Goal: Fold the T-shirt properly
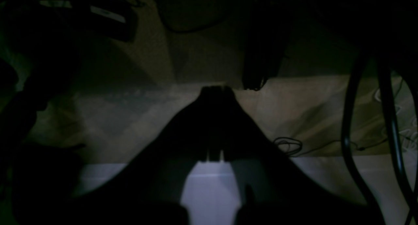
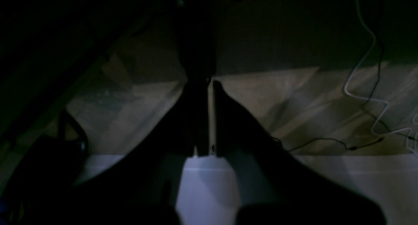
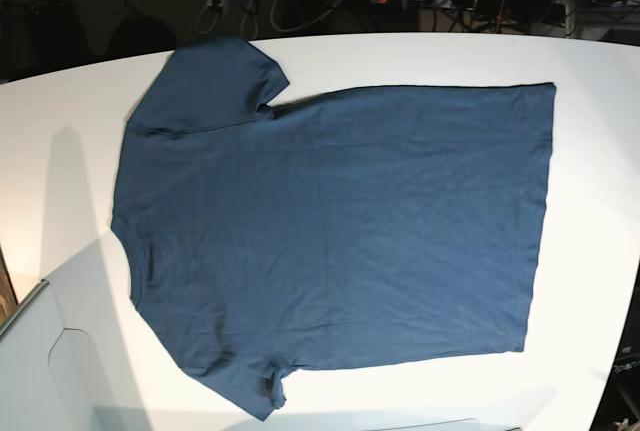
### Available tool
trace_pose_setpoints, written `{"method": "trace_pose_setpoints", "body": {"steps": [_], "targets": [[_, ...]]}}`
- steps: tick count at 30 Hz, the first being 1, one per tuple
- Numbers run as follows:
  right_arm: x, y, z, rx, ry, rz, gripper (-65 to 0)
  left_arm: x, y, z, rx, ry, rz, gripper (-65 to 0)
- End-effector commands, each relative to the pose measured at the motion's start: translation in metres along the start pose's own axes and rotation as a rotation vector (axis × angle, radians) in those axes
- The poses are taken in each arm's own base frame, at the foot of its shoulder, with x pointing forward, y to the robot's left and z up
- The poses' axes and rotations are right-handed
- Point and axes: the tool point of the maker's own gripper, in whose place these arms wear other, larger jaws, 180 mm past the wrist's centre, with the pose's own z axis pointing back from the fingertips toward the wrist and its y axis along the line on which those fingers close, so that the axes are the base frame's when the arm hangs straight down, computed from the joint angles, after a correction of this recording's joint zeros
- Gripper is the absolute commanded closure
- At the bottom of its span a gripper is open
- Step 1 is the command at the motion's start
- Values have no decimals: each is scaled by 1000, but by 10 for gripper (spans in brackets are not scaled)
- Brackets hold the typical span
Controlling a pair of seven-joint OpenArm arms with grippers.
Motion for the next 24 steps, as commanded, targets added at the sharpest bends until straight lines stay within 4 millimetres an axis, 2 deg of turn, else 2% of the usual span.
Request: {"method": "trace_pose_setpoints", "body": {"steps": [1, 4, 6, 10, 13, 19, 24], "targets": [[-9, 1, 0, 22, 16, 2, 0, -7, -1, 0, -1, 12, -3, -2], [1, 3, 1, 26, -15, 6, 0, -7, 13, 1, 20, 12, 10, -2], [6, 3, 1, 28, -31, 8, 0, -8, 15, 1, 23, 12, 10, -2], [3, -6, 3, 18, -55, 15, 0, -13, 15, 1, 23, 13, 12, -2], [8, -5, 5, 21, -82, 18, 0, -6, 16, 2, 23, -50, 12, -2], [2, -7, 5, 17, -70, 18, 0, -15, 9, 4, 13, -68, 5, -2], [-13, -9, 5, 14, -48, 18, 0, -18, 7, 4, 7, -23, -8, -2]]}}
